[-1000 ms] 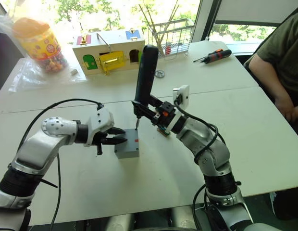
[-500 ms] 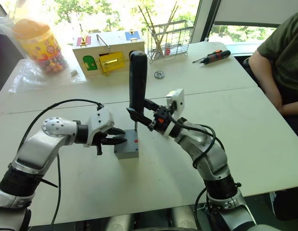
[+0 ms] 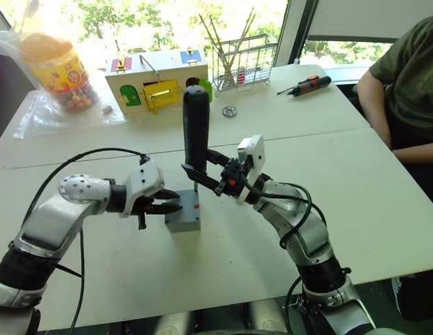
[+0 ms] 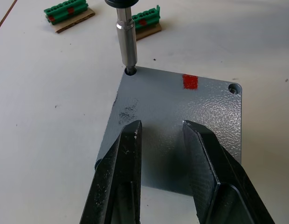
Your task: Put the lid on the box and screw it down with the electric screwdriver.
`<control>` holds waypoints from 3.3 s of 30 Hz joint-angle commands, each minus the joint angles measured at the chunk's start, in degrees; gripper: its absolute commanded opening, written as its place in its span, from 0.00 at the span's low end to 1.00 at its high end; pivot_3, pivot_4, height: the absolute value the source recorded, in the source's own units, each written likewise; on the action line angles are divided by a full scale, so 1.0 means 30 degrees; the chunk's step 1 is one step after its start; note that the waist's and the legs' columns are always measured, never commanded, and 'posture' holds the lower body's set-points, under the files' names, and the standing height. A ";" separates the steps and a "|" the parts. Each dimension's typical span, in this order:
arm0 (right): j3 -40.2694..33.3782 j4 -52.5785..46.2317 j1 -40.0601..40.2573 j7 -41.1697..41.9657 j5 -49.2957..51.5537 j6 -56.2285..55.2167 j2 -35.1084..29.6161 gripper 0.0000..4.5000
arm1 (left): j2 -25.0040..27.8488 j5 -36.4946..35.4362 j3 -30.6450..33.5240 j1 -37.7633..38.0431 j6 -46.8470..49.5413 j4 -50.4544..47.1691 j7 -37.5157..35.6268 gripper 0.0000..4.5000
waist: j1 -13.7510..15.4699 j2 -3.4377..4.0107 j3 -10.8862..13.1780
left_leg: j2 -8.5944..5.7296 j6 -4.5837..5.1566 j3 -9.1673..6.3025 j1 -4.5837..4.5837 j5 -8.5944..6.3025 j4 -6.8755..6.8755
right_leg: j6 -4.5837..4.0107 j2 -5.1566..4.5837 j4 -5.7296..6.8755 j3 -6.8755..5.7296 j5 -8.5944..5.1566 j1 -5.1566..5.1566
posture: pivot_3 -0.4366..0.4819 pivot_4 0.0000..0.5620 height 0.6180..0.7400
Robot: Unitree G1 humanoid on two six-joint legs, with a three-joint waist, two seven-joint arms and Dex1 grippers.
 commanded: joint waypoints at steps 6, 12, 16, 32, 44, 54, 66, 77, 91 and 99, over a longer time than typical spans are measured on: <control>0.0945 0.2448 0.0500 0.0696 -0.0498 0.0665 -0.0158 0.39 | -0.0059 0.0228 -0.0380 0.0326 0.0494 -0.0432 0.0174 0.30 | 0.0008 -0.0003 -0.0190 | 0.0010 -0.0006 0.0010 0.0076 0.0004 -0.0092 | -0.0001 0.0004 -0.0002 0.0025 -0.0001 0.0014 | 0.48 0.27 1.00; 0.0946 0.2742 0.0816 0.0712 -0.0555 0.0472 -0.0155 0.39 | -0.0060 0.0262 -0.0336 0.0521 0.0515 -0.0583 0.0309 0.30 | 0.0039 -0.0007 -0.0207 | 0.0012 0.0096 0.0017 0.0216 -0.0056 -0.0141 | -0.0005 0.0006 -0.0017 0.0044 -0.0005 0.0113 | 0.48 0.27 1.00; 0.0958 0.2711 0.0922 0.0692 -0.0523 0.0487 -0.0153 0.39 | -0.0023 0.0261 -0.0302 0.0678 0.0527 -0.0699 0.0363 0.30 | 0.0041 -0.0005 -0.0237 | 0.0014 0.0101 0.0025 0.0236 -0.0060 -0.0158 | -0.0007 0.0009 -0.0020 0.0059 -0.0007 0.0120 | 0.48 0.27 1.00; 0.0612 0.2537 0.0809 0.0505 -0.0517 0.0446 -0.0225 0.39 | -0.0322 0.0507 -0.0663 0.0291 0.0351 -0.0368 0.0269 0.30 | 0.0085 -0.0002 -0.0243 | 0.0020 0.0103 0.0030 0.0239 -0.0063 -0.0168 | -0.0010 0.0017 -0.0034 0.0070 -0.0010 0.0120 | 0.48 0.27 1.00; -0.2071 -0.0597 -0.1695 -0.0231 0.1633 0.2893 -0.0599 0.39 | -0.0546 0.0630 -0.0788 0.0209 0.0170 -0.0066 0.0046 0.30 | 0.0407 0.0006 -0.0220 | 0.0022 0.0103 0.0030 0.0220 -0.0063 -0.0167 | -0.0011 0.0019 -0.0070 0.0074 -0.0013 0.0118 | 0.48 0.27 1.00; -0.9287 -0.0252 -0.9183 -0.3433 1.0044 1.0445 -0.1790 0.39 | -0.3417 -0.2653 0.1847 -0.1843 0.2125 -0.0940 0.1921 0.30 | 0.0545 -0.0030 -0.0064 | 0.0017 -0.0073 -0.0019 -0.0108 0.0046 -0.0113 | -0.0014 -0.0018 -0.0044 0.0036 -0.0005 -0.0072 | 0.48 0.27 1.00; -0.5669 0.6742 -1.2759 -0.0573 0.9159 2.2295 -1.3457 0.39 | -0.3003 -0.1698 0.0086 -0.2674 0.0178 -0.2298 0.0577 0.30 | 0.0568 0.0003 0.0104 | 0.0012 -0.0049 0.0040 -0.0426 0.0043 0.0053 | -0.0014 -0.0052 -0.0042 0.0023 -0.0003 -0.0307 | 0.48 0.27 1.00; -0.0873 1.1215 -1.1917 0.2381 0.7744 2.3987 -1.4244 0.39 | -0.2049 -0.0829 -0.2205 -0.2199 0.0185 -0.2595 -0.0692 0.30 | 0.0539 0.0052 0.0265 | 0.0019 0.0007 0.0110 -0.0435 0.0009 0.0137 | -0.0010 -0.0054 -0.0031 0.0056 -0.0001 -0.0299 | 0.48 0.27 1.00; 0.0597 1.2770 -1.1576 0.2531 0.4717 2.2593 -1.2631 0.50 | -0.2402 -0.1169 -0.1743 -0.1369 0.0708 -0.2892 0.0329 0.30 | 0.0558 0.0037 0.0276 | 0.0006 0.0007 0.0085 -0.0461 0.0007 0.0201 | -0.0007 -0.0056 -0.0022 0.0035 0.0001 -0.0292 | 0.48 0.27 1.00; 0.0127 1.2146 -1.1531 0.2854 0.3701 2.0900 -1.2743 0.99 | -0.3029 -0.3548 0.0649 -0.1133 0.2476 -0.2909 0.1154 0.30 | 0.0637 0.0022 0.0267 | -0.0003 0.0009 0.0076 -0.0423 0.0006 0.0227 | -0.0005 -0.0058 -0.0021 0.0029 0.0002 -0.0237 | 0.48 0.27 1.00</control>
